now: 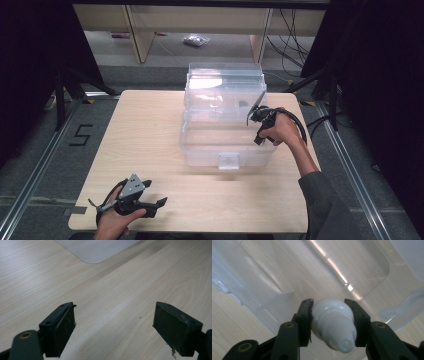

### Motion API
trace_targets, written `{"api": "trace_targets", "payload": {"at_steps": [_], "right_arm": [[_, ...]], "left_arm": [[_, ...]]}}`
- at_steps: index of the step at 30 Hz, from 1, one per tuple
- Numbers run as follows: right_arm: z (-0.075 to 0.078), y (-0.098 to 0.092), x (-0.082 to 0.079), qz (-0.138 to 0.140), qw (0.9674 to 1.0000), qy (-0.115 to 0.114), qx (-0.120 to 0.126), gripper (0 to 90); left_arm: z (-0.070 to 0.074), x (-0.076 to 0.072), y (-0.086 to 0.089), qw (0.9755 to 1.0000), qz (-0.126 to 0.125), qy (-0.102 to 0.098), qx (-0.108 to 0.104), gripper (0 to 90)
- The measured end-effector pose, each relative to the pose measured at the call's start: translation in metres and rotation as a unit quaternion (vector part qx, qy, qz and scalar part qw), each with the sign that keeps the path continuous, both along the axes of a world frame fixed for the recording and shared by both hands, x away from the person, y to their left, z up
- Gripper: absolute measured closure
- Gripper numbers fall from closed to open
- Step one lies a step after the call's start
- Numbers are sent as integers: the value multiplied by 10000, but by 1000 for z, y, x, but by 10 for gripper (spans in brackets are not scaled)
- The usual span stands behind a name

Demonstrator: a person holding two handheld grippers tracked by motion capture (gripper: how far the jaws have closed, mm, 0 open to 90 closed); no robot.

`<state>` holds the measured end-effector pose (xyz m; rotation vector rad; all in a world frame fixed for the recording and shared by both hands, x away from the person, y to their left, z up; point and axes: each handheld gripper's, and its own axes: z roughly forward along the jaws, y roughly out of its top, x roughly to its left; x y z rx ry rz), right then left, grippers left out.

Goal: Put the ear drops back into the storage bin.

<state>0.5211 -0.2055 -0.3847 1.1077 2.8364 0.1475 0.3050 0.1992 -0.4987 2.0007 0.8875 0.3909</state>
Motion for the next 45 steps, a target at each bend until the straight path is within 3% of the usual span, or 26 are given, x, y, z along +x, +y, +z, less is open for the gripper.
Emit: {"api": "trace_targets", "payload": {"at_steps": [3, 4, 7, 13, 15, 17, 19, 20, 21, 22, 26, 27, 30, 45], "right_arm": [[-2, -1, 1, -149, 9999, 51, 55, 601], [-4, -3, 2, -44, 9999, -3, 104, 601], [-10, -4, 3, -148, 9998, 78, 75, 601], [-20, -6, 5, -60, 9998, 58, 179, 601], [-21, -4, 4, -311, 9993, 182, 67, 601], [-25, -4, 6, -193, 9997, 110, 112, 601], [-28, -3, 5, -325, 9992, 226, 50, 601], [-30, -3, 7, -218, 9995, 186, 100, 601], [-28, 0, 5, -477, 9979, 407, 151, 601], [-31, 1, 5, -428, 9985, 324, 99, 601], [-34, 3, 7, -417, 9985, 351, 62, 601], [-36, 1, 10, -238, 9993, 281, 62, 601], [-37, 6, 9, -423, 9983, 404, 16, 600], [-45, 7, 15, -366, 9981, 498, -20, 599]], "left_arm": [[0, 0, 0, 10000, -15, -5, 33, 170], [0, 0, 0, 10000, -14, -4, 29, 170], [1, 0, 1, 10000, -32, 18, 68, 170], [1, 0, 1, 10000, -37, 19, 69, 170], [1, 0, 0, 10000, -20, 11, 75, 170], [1, 0, 0, 10000, -17, 10, 76, 170], [1, 0, 0, 10000, -21, 8, 78, 170], [1, 0, 1, 9999, -31, 26, 94, 170], [1, 0, 1, 9999, -37, 37, 92, 170], [1, 0, 1, 9999, -38, 31, 93, 170], [1, 0, 1, 10000, -24, 8, 85, 170], [1, 0, 1, 10000, -24, 7, 86, 170], [0, 0, 0, 10000, -44, -3, 52, 170], [1, 0, 0, 10000, -40, 24, 63, 170]]}}
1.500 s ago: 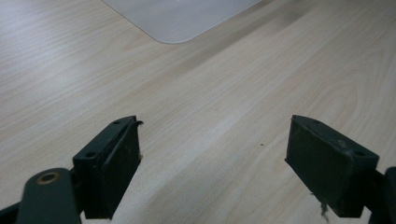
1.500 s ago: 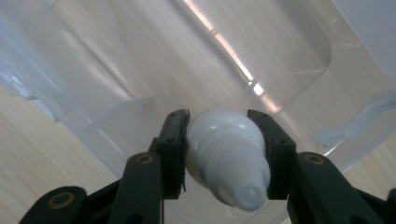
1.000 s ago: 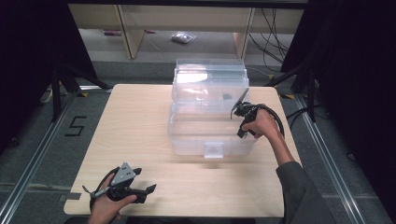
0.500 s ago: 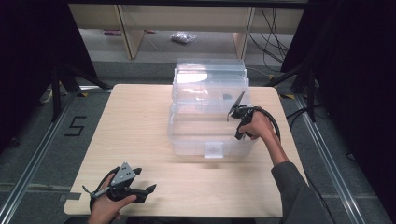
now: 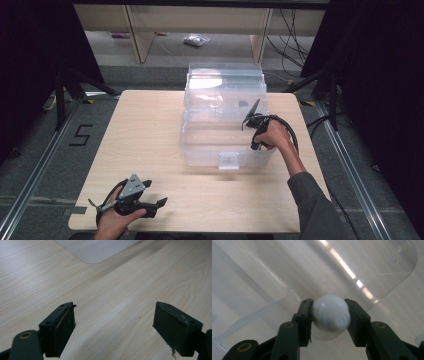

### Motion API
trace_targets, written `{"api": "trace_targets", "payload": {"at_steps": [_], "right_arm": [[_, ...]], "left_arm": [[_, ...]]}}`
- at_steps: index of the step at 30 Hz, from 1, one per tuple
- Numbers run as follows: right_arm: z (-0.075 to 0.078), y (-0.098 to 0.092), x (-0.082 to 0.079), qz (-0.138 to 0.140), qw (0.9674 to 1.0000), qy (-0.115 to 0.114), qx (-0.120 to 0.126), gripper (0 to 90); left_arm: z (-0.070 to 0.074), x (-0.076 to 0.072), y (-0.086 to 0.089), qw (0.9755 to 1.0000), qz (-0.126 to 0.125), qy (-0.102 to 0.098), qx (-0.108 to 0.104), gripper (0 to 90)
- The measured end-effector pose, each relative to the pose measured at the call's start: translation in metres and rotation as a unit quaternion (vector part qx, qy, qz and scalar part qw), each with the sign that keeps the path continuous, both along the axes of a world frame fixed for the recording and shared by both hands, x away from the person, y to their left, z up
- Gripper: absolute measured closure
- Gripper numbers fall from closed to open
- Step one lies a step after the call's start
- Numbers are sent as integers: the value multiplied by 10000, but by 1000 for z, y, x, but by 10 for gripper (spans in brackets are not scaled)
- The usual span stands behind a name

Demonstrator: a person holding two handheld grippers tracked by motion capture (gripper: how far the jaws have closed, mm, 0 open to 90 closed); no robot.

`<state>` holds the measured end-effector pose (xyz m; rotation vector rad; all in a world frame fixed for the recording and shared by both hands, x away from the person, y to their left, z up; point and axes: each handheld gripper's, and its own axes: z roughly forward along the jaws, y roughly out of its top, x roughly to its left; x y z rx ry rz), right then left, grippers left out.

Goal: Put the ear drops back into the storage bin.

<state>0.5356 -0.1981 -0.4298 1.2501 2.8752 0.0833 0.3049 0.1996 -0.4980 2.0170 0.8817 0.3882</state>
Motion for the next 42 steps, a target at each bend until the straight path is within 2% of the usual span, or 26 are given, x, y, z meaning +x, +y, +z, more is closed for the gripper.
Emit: {"api": "trace_targets", "payload": {"at_steps": [5, 6, 9, 10, 11, 13, 15, 16, 17, 18, 19, 22, 23, 25, 26, 27, 28, 29, 31, 33, 34, 35, 37, 38, 39, 42], "right_arm": [[0, 0, -1, -48, 10000, 61, -50, 598], [0, -1, -1, 8, 10000, 17, -45, 598], [2, -1, -2, -80, 9999, 58, -36, 597], [2, -5, 2, 300, 9995, -102, 30, 596], [4, -2, -3, -76, 10000, 25, 6, 594], [5, -3, -3, -25, 10000, 15, 52, 580], [8, -2, -5, -127, 9999, -29, 31, 566], [8, -3, -4, 27, 9999, -129, 81, 548], [9, -3, -5, -80, 9999, -134, 53, 532], [8, -6, -4, 37, 9998, -206, 61, 525], [10, -5, -5, -5, 9998, -171, 94, 510], [15, -6, -7, -37, 9996, -275, 72, 451], [18, -5, -10, -140, 9994, -295, 94, 436], [21, -6, -11, -82, 9992, -365, 147, 402], [23, -5, -13, -153, 9991, -365, 177, 395], [26, -5, -14, -190, 9988, -401, 191, 384], [27, -6, -14, -104, 9984, -493, 264, 367], [29, -6, -16, -178, 9985, -457, 255, 358], [30, -8, -16, 77, 9971, -670, 363, 348], [34, -7, -19, 32, 9968, -685, 415, 335], [35, -9, -19, 120, 9966, -702, 416, 328], [37, -7, -22, -49, 9967, -699, 421, 320], [40, -8, -22, 164, 9951, -821, 527, 308], [42, -7, -25, 57, 9951, -793, 584, 300], [42, -8, -26, 137, 9945, -836, 612, 293], [47, -7, -29, 85, 9938, -868, 690, 272]], "left_arm": [[0, 0, 0, 10000, -3, 1, 0, 170], [0, 0, 0, 10000, -3, 2, 1, 170], [0, 0, 0, 10000, -2, 8, -3, 170], [0, 0, 0, 10000, -3, 9, -3, 170], [0, 0, 0, 10000, -3, 8, -4, 170], [0, 0, 0, 10000, -3, 11, -5, 170], [0, 0, 0, 10000, 0, 3, -5, 170], [0, 0, 0, 10000, 15, -7, 1, 170], [0, 0, 0, 10000, 15, -8, 6, 170], [0, 0, 0, 10000, 15, -8, 6, 170], [0, 0, 0, 10000, 14, -12, 11, 170], [0, 0, 0, 10000, 16, -11, 9, 170], [0, 0, 0, 10000, 17, -11, 10, 170], [0, 0, 0, 10000, 8, -2, 3, 170], [0, 0, 0, 10000, -6, 3, 8, 170], [1, 0, 1, 9999, -56, 0, 106, 170], [1, 0, 1, 9999, -50, 1, 96, 170], [0, 0, 0, 10000, 1, -3, 6, 170], [0, 0, 0, 10000, 17, -14, 17, 170], [0, 0, 0, 10000, 18, -8, 14, 170], [0, 0, 0, 10000, 20, -10, 13, 170], [0, 0, 0, 10000, 19, -12, 13, 170], [0, 0, 0, 10000, -1, 4, 8, 170], [0, 0, 0, 10000, 4, 3, 4, 170], [0, 0, 0, 10000, 2, -1, 10, 170], [0, 0, 0, 10000, 1, -3, 11, 170]]}}
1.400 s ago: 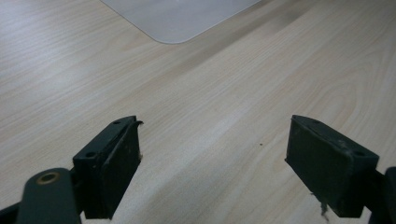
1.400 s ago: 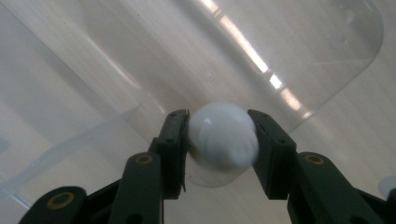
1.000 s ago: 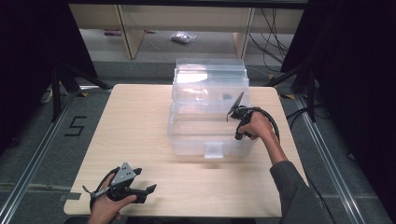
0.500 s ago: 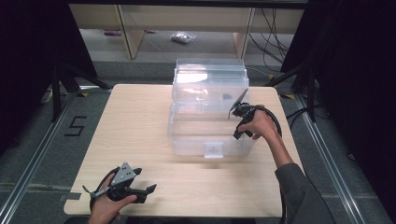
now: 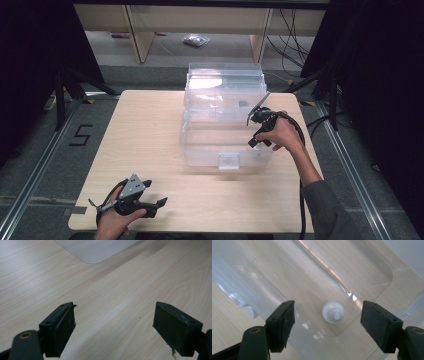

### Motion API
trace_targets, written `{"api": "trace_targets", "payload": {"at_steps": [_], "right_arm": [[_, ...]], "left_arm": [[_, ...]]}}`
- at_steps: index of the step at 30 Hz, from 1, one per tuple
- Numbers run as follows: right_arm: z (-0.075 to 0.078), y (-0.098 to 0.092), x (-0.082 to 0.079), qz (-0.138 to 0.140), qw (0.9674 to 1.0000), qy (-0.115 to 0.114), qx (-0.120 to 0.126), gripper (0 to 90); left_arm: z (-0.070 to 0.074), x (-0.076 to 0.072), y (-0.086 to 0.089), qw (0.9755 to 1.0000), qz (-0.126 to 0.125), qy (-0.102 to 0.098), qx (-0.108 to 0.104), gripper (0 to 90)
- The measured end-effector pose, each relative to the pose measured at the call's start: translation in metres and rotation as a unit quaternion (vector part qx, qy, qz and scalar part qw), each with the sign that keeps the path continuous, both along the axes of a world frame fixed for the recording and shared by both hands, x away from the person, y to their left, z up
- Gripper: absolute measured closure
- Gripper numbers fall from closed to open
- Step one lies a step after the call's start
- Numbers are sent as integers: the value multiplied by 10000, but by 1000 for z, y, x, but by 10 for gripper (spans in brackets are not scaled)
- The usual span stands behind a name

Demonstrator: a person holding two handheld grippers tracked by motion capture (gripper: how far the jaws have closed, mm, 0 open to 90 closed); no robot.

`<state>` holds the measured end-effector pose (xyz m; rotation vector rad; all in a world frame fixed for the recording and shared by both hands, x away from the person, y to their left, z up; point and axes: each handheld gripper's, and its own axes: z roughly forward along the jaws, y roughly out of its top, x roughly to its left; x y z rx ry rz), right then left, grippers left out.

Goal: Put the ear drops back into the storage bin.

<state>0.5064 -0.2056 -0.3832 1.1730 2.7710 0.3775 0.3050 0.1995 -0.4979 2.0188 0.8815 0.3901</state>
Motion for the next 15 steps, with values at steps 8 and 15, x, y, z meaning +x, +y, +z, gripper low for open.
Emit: {"api": "trace_targets", "payload": {"at_steps": [8, 15], "right_arm": [[9, 0, -11, 20, 9997, -210, 128, 258], [12, 0, -22, 86, 9992, -274, 267, 257]], "left_arm": [[0, 0, 0, 10000, 3, 0, 0, 170], [0, 0, 1, 9999, -45, -2, 94, 170]]}}
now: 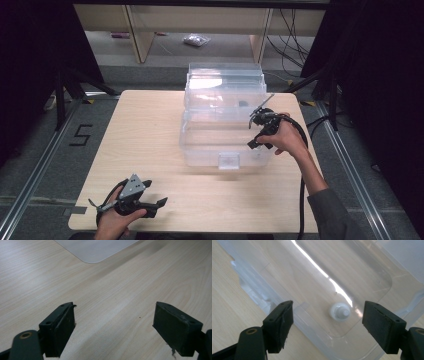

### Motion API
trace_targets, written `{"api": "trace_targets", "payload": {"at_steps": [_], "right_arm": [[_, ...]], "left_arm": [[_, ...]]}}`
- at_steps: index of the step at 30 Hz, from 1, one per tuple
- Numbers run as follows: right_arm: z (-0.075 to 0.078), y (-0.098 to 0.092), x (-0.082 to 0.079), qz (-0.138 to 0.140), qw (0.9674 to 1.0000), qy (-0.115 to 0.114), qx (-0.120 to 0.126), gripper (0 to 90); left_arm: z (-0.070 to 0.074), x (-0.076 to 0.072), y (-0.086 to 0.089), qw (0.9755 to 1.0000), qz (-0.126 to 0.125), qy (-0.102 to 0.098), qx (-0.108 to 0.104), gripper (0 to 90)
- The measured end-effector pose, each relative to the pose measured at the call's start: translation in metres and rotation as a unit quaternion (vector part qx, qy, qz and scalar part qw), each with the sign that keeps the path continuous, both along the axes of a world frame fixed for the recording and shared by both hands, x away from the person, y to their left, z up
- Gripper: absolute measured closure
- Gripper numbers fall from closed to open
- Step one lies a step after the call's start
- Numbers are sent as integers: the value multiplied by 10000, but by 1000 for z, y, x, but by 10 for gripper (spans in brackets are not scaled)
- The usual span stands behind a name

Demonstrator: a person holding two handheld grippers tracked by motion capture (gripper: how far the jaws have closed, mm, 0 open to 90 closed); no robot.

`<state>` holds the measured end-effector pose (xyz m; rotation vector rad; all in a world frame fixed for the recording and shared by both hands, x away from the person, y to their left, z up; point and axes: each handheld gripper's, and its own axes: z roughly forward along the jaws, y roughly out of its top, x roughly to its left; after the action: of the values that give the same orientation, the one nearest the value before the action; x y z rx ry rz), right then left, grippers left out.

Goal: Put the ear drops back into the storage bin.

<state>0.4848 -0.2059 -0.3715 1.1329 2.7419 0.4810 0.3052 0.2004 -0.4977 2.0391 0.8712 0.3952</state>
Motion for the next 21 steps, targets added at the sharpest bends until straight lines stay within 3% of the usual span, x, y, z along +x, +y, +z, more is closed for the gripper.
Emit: {"api": "trace_targets", "payload": {"at_steps": [2, 8, 11, 13, 14, 16, 17, 21], "right_arm": [[1, -1, -3, -39, 10000, -19, 8, 256], [7, -3, -11, -104, 9999, -60, 77, 243], [8, -5, -13, 87, 9996, -226, 129, 239], [10, -5, -17, -93, 9999, -90, 111, 239], [10, -6, -16, 92, 9996, -236, 135, 239], [12, -5, -19, -74, 9998, -77, 163, 239], [11, -6, -18, 71, 9995, -249, 156, 238], [12, -6, -21, -5, 9997, -155, 174, 235]], "left_arm": [[-1, 0, -1, 9999, 55, 15, -105, 170], [-1, 0, -1, 9999, 57, 15, -106, 170], [-1, 0, -1, 9999, 56, 15, -105, 170], [-1, 0, -1, 9999, 57, 19, -104, 170], [-1, 0, -1, 9999, 57, 20, -106, 170], [-1, 0, -1, 9999, 57, 18, -108, 170], [-1, 0, -1, 9999, 56, 20, -107, 170], [-1, 0, -1, 9999, 59, 19, -110, 170]]}}
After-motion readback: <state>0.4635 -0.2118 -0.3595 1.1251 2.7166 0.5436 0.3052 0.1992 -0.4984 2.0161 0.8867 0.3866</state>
